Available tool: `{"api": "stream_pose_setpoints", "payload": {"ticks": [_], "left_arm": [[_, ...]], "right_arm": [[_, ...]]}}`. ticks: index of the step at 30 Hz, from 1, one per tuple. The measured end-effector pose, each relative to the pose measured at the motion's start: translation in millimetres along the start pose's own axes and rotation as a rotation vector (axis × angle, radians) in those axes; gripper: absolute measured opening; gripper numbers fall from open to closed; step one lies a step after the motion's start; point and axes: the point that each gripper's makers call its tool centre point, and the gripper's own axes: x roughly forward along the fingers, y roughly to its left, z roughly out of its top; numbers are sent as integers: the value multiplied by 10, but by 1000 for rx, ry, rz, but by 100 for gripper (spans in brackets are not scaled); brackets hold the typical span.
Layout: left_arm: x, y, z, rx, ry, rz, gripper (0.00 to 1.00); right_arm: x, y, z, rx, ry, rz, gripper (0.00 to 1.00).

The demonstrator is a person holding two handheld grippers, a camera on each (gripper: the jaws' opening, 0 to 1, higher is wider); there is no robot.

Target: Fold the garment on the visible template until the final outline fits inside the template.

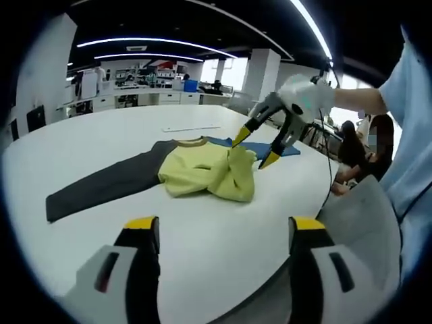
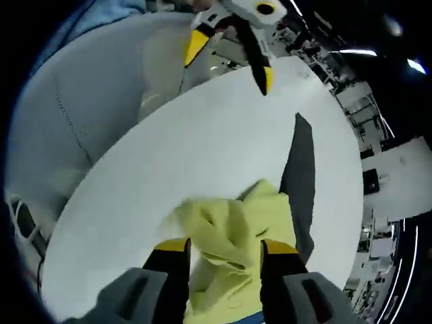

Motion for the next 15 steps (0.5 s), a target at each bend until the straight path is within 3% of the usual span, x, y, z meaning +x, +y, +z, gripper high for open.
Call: {"api": "stream_pose_setpoints", "payload": {"ticks": [4,8,10,13,15], "left_arm": [[2,-5,-7,-1,3,-3,76],[3,-4,-4,-3,2,-3,75],[4,-7,-9,-1,5,-4,75],[11,-9,-17,0,9,-5,75],[14,-10,-21,-1,11,-8,75]], "right_arm": [[98,28,-119,-78,82,-22,33],[181,34,-121,-48,67,-39,24],[180,-13,-130,-17,66,-72,16],[164,-48,-128,109,41,-91,0],[132,-127,-115,155,6,-116,0]]}}
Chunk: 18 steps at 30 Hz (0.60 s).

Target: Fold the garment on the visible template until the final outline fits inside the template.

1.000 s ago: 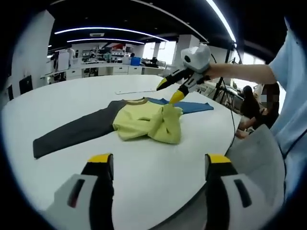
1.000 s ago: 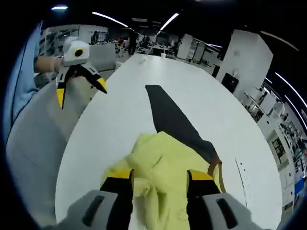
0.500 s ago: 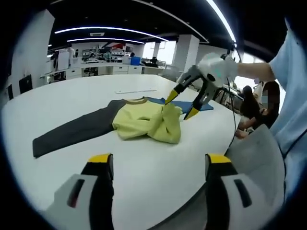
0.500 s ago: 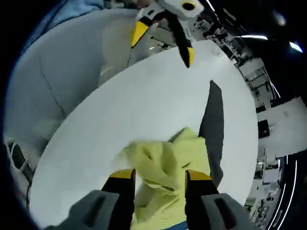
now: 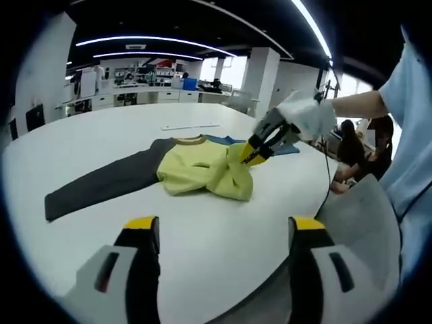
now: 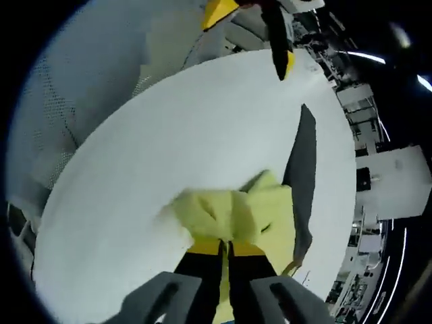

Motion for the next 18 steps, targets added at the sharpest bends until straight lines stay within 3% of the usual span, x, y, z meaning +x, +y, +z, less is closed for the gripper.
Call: {"api": "stream_pose_setpoints", "payload": {"ticks": [7,18], "left_arm": [[16,-10,-17,3,9,-8,75],[54,-2,-22,5,18,-18,74]], "right_arm": [[-157,-374,14,232,-67,-85,0],[-271,-983,-225,511,-118,-189,0]]}}
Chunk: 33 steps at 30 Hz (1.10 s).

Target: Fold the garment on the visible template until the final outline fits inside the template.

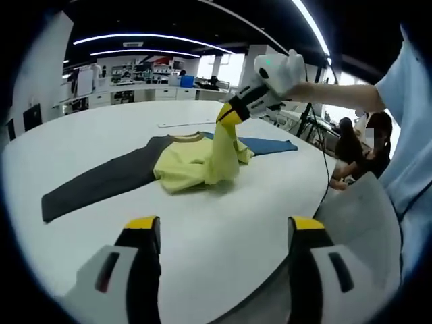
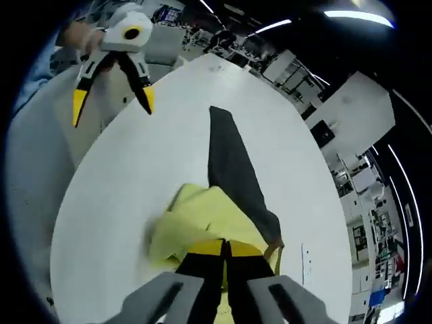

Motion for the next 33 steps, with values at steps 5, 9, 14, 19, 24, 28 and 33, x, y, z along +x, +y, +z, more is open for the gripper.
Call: {"api": "stream_pose_setpoints", "payload": {"ticks": [5,9,14,19,24,28,33], "left_arm": [[25,-2,-5,2,4,-7,74],[57,-4,-9,-1,7,-13,72],[129,4,29,-3,4,-23,70],[198,8,58,2,5,-30,69],[254,19,78,7,6,-34,66],[320,15,73,2,10,-40,62],[423,-10,35,17,36,-56,61]], "right_arm": [[34,-373,-131,125,14,-71,0],[103,-586,-317,230,36,-112,0],[232,-768,-552,332,65,-142,0],[354,-830,-683,382,93,-149,0],[525,-886,-776,441,105,-141,0],[643,-906,-868,445,138,-137,0],[769,-906,-972,481,154,-132,0]]}}
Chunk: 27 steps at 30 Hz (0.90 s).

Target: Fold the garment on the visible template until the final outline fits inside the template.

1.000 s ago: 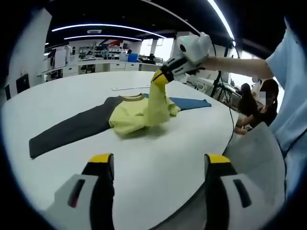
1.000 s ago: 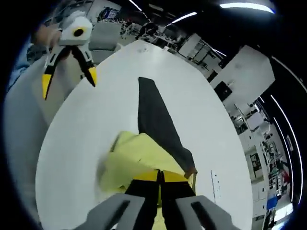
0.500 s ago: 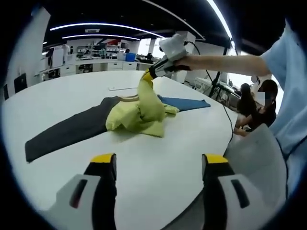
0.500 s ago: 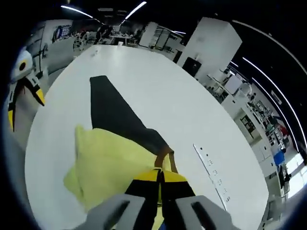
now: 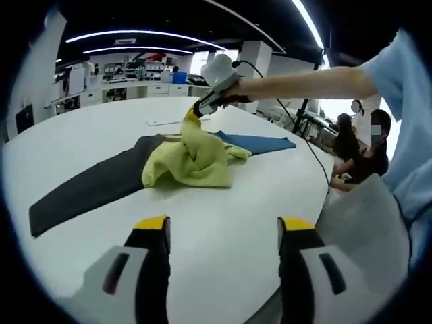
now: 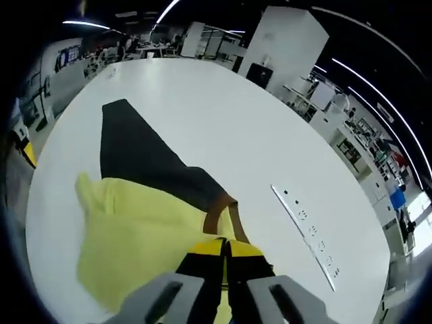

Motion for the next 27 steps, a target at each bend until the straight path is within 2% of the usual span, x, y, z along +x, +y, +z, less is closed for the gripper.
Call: {"api": "stream_pose_setpoints", "payload": {"ticks": [6,11,14,18,22,27], "left_arm": [[88,-41,0,-11,1,-21,59],[122,-79,-24,-15,11,-35,60],[119,-82,-21,-13,10,-37,60],[109,-77,-22,-13,12,-36,60],[109,-89,-31,-13,15,-38,60],[114,-114,-34,-11,18,-45,61]], "right_arm": [[67,9,-72,-1,21,9,0],[48,24,-34,4,-5,20,2],[25,-10,-32,7,-12,1,18],[-29,-31,-66,18,-21,-1,22],[-72,-56,-124,30,-18,-8,36],[-140,-74,-197,58,-25,-13,47]]}}
